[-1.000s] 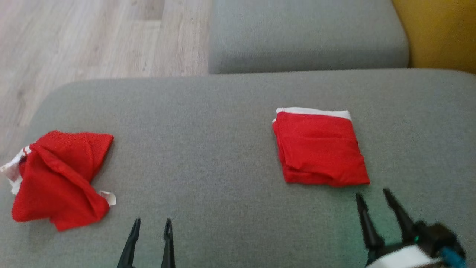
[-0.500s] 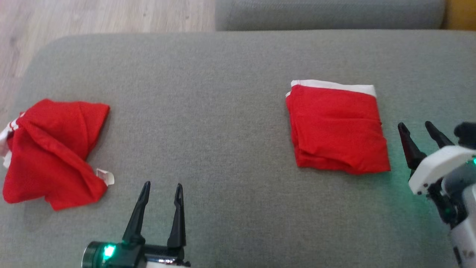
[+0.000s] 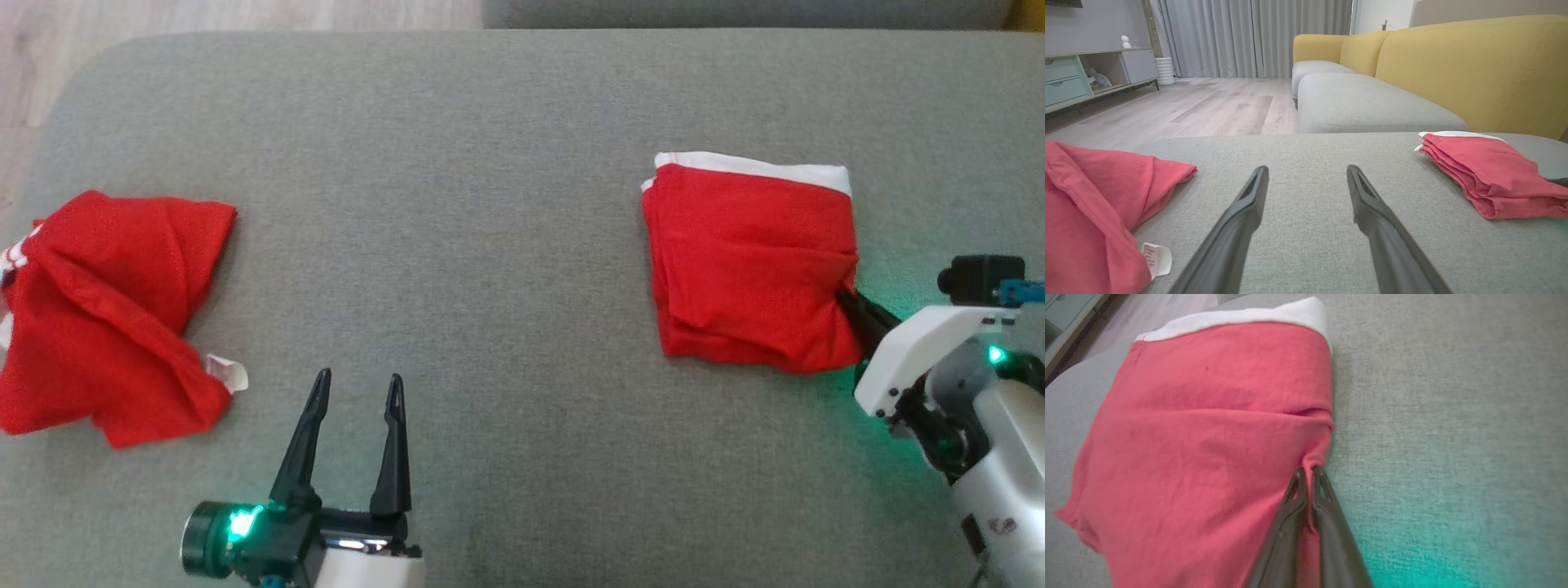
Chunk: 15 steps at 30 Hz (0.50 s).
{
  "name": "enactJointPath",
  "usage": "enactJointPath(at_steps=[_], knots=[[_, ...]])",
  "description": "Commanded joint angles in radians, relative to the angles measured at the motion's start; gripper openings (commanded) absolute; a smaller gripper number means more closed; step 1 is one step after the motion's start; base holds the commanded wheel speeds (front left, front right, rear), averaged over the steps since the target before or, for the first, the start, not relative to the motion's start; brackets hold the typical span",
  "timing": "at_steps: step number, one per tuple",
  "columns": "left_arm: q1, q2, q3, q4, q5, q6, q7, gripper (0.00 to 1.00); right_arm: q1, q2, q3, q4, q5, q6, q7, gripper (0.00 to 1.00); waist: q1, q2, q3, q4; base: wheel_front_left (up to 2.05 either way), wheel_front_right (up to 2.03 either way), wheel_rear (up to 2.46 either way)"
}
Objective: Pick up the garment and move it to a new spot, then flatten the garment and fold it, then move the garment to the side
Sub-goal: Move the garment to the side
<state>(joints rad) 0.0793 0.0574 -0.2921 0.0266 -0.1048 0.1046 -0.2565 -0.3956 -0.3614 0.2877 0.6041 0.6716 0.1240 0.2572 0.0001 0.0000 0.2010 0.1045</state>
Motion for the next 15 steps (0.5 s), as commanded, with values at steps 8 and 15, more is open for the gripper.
enactJointPath(at_steps=[8,15], knots=[[-0.057,-0.007,0.033,-0.045,0.001,-0.002,-0.005,1.00,-0.093,-0.142,0.041,-0.025,0.021,0.007,-0.068,0.00,-0.0001,0.0000,0.067,-0.073,0.00,0.00,0.00],[-0.099,-0.007,0.039,-0.055,0.013,-0.015,-0.005,1.00,-0.132,-0.268,-0.014,-0.035,0.008,0.007,-0.064,0.00,-0.0001,0.0000,0.147,-0.135,0.00,0.00,0.00]])
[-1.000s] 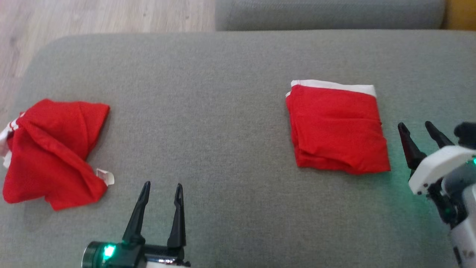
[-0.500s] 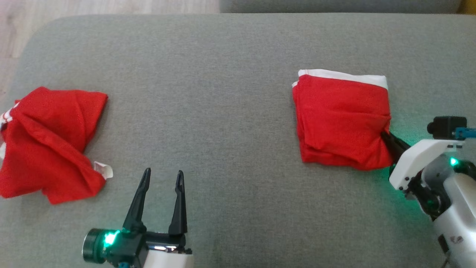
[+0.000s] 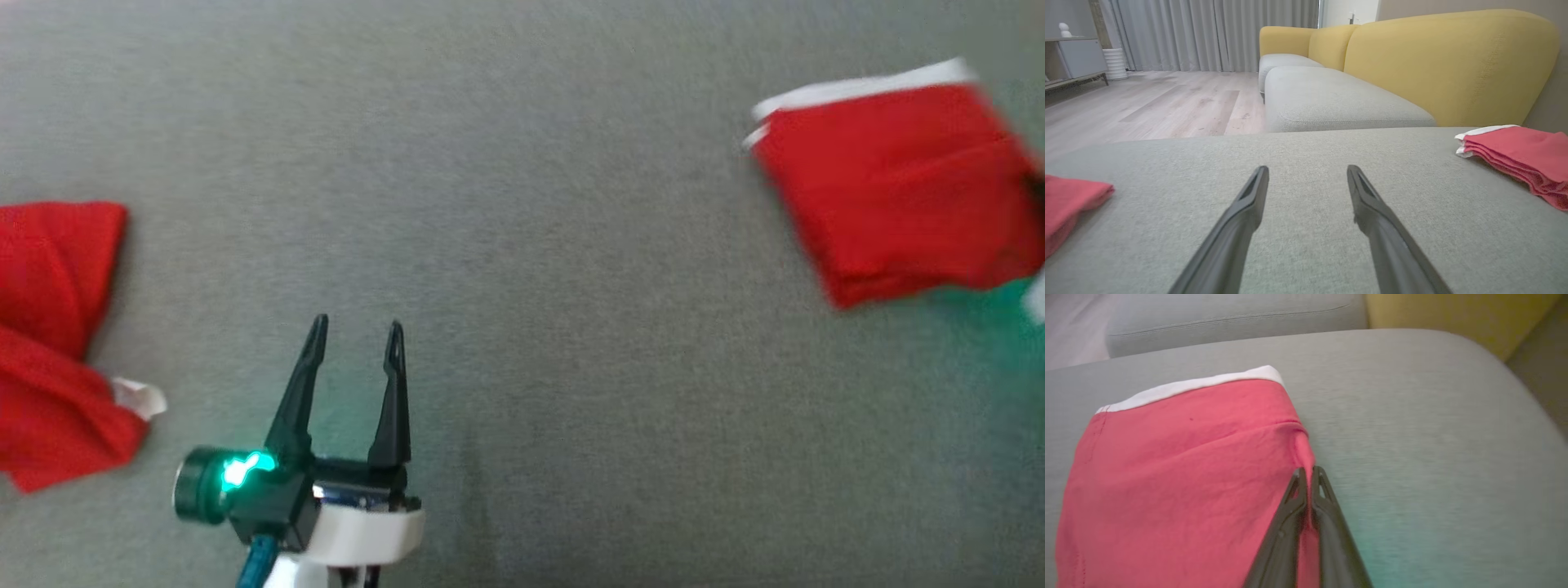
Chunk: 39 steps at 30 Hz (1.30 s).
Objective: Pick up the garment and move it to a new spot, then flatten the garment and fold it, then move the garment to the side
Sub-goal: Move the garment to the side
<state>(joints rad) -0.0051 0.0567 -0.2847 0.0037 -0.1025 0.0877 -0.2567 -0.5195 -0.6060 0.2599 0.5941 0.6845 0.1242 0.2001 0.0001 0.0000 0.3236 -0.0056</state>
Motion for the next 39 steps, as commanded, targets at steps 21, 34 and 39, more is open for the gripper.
enactJointPath(at_steps=[21,34,39], knots=[[-0.131,-0.006,0.025,-0.014,-0.001,-0.022,-0.005,1.00,0.025,-0.036,-0.462,-0.261,-0.387,0.007,0.067,1.00,-0.0001,0.0000,0.136,-0.070,0.00,0.00,0.00],[-0.055,-0.006,0.043,0.075,-0.063,-0.006,-0.005,1.00,0.232,0.239,-0.126,-0.312,-0.350,0.007,-0.115,1.00,-0.0001,0.0000,-0.125,-0.001,0.00,0.00,0.00],[-0.002,-0.006,0.057,0.093,-0.085,0.009,-0.005,1.00,0.316,0.326,-0.012,-0.229,-0.306,0.007,-0.310,1.00,-0.0001,0.0000,-0.240,0.032,0.00,0.00,0.00]])
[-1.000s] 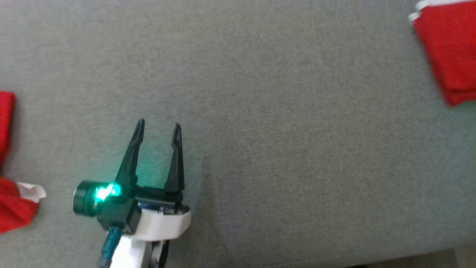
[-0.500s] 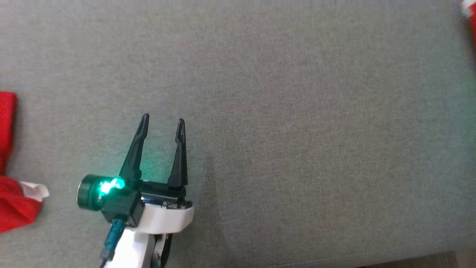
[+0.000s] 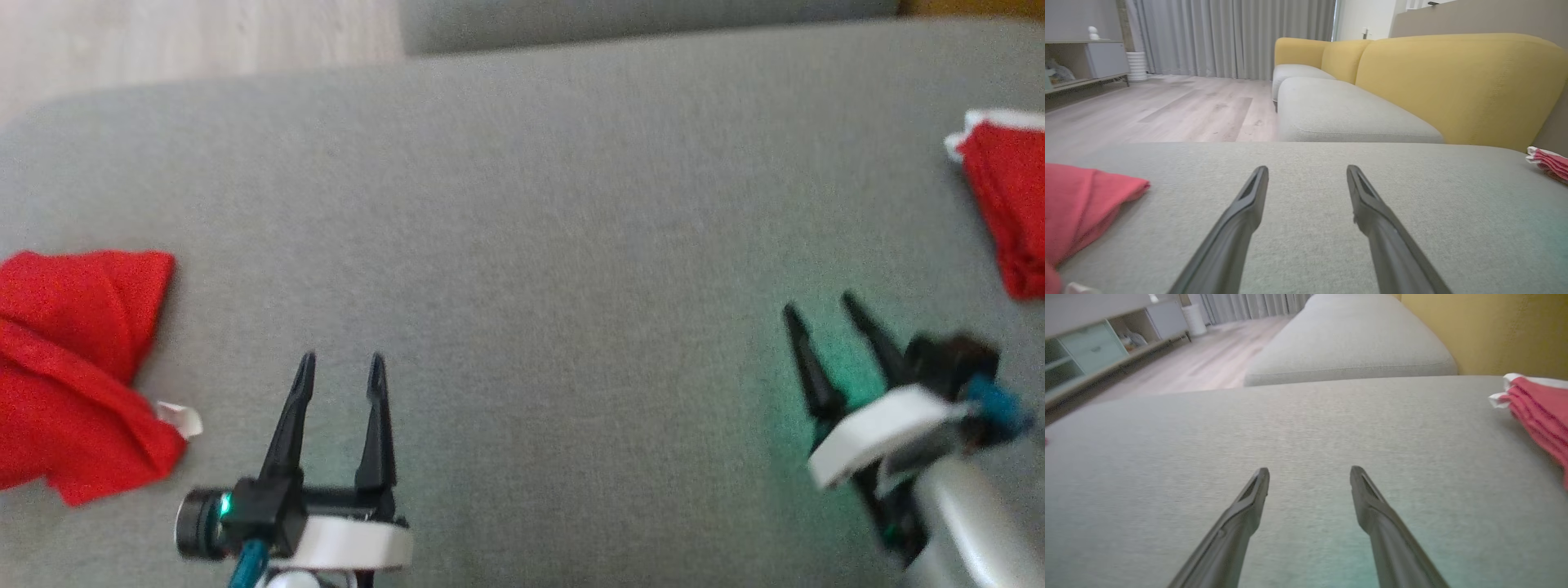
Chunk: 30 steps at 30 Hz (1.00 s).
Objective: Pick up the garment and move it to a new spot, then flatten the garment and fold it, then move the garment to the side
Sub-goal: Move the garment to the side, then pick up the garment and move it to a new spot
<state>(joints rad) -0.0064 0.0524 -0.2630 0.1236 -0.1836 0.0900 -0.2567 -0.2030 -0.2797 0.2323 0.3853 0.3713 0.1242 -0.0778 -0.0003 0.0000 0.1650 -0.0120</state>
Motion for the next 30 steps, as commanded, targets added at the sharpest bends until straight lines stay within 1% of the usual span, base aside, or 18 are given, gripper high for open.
enactJointPath(at_steps=[1,3,4,5,6,7,10,13,15,18,22,30], knots=[[0.012,-0.002,0.038,-0.027,-0.007,0.012,-0.005,1.00,0.019,0.016,0.022,0.001,0.006,0.007,-0.084,1.00,0.0003,0.0000,-0.105,0.045,0.00,0.00,0.00],[0.042,-0.002,0.038,-0.026,-0.010,0.025,-0.005,1.00,0.059,0.047,0.032,0.042,-0.018,0.007,-0.154,1.00,0.0003,0.0000,-0.152,0.058,0.00,0.00,0.00],[0.058,-0.002,0.038,-0.028,-0.012,0.032,-0.005,1.00,0.080,0.068,0.022,0.055,-0.023,0.007,-0.171,1.00,0.0003,0.0000,-0.167,0.065,0.00,0.00,0.00],[0.058,-0.002,0.038,-0.028,-0.012,0.032,-0.005,1.00,0.080,0.068,0.022,0.055,-0.023,0.007,-0.171,1.00,0.0003,0.0000,-0.167,0.065,0.00,0.00,0.00],[0.072,-0.002,0.038,-0.033,-0.014,0.039,-0.005,1.00,0.098,0.087,0.011,0.057,-0.036,0.007,-0.180,1.00,0.0003,0.0000,-0.180,0.070,0.00,0.00,0.00],[0.084,-0.002,0.040,-0.039,-0.015,0.045,-0.005,1.00,0.112,0.106,-0.008,0.035,-0.057,0.007,-0.182,1.00,0.0003,0.0000,-0.190,0.075,0.00,0.00,0.00],[0.115,-0.002,0.047,-0.057,-0.012,0.054,-0.005,1.00,0.185,0.161,-0.072,-0.085,-0.135,0.007,-0.183,1.00,0.0003,0.0000,-0.216,0.086,0.00,0.00,0.00],[0.147,-0.002,0.055,-0.072,-0.005,0.054,-0.005,1.00,0.266,0.198,-0.111,-0.184,-0.191,0.007,-0.184,1.00,0.0003,0.0000,-0.240,0.093,0.00,0.00,0.00],[0.167,-0.002,0.062,-0.078,0.002,0.049,-0.005,1.00,0.312,0.211,-0.122,-0.219,-0.207,0.007,-0.184,1.00,0.0003,0.0000,-0.251,0.097,0.00,0.00,0.00],[0.189,-0.002,0.077,-0.077,0.005,0.046,-0.005,1.00,0.351,0.223,-0.137,-0.236,-0.213,0.007,-0.184,1.00,0.0003,0.0000,-0.258,0.098,0.00,0.00,0.00],[0.197,-0.002,0.092,-0.068,0.017,0.035,-0.005,1.00,0.365,0.228,-0.155,-0.225,-0.211,0.007,-0.184,1.00,0.0003,0.0000,-0.265,0.100,0.00,0.00,0.00],[0.197,-0.002,0.098,-0.056,0.048,0.019,-0.005,1.00,0.367,0.229,-0.145,-0.209,-0.186,0.007,-0.184,1.00,0.0003,0.0000,-0.273,0.096,0.00,0.00,0.00]])
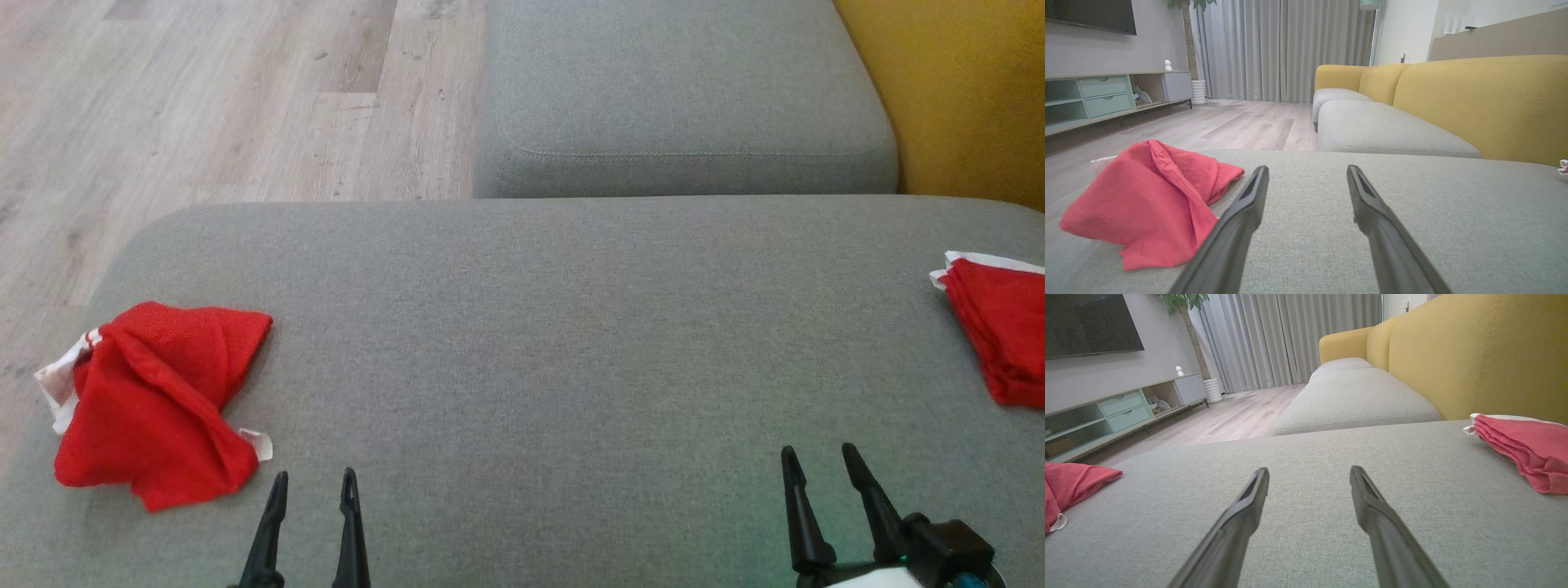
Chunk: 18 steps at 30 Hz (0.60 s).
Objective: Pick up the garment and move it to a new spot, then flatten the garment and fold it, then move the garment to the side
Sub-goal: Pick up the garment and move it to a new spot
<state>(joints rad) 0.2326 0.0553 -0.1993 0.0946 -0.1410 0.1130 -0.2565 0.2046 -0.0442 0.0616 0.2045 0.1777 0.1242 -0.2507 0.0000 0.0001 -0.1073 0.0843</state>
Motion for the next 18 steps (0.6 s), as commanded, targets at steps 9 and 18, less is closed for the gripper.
enactJointPath(at_steps=[9,18], knots=[[-0.038,-0.005,0.033,-0.014,0.015,-0.004,-0.005,1.00,-0.032,-0.006,0.025,-0.024,0.003,0.007,-0.011,1.00,0.0000,-0.0001,-0.012,0.012,0.00,0.00,0.00],[-0.044,-0.005,0.059,-0.055,-0.004,0.013,-0.005,1.00,-0.003,-0.006,0.062,-0.019,-0.002,0.007,-0.011,1.00,0.0000,-0.0001,-0.007,0.187,0.00,0.00,0.00]])
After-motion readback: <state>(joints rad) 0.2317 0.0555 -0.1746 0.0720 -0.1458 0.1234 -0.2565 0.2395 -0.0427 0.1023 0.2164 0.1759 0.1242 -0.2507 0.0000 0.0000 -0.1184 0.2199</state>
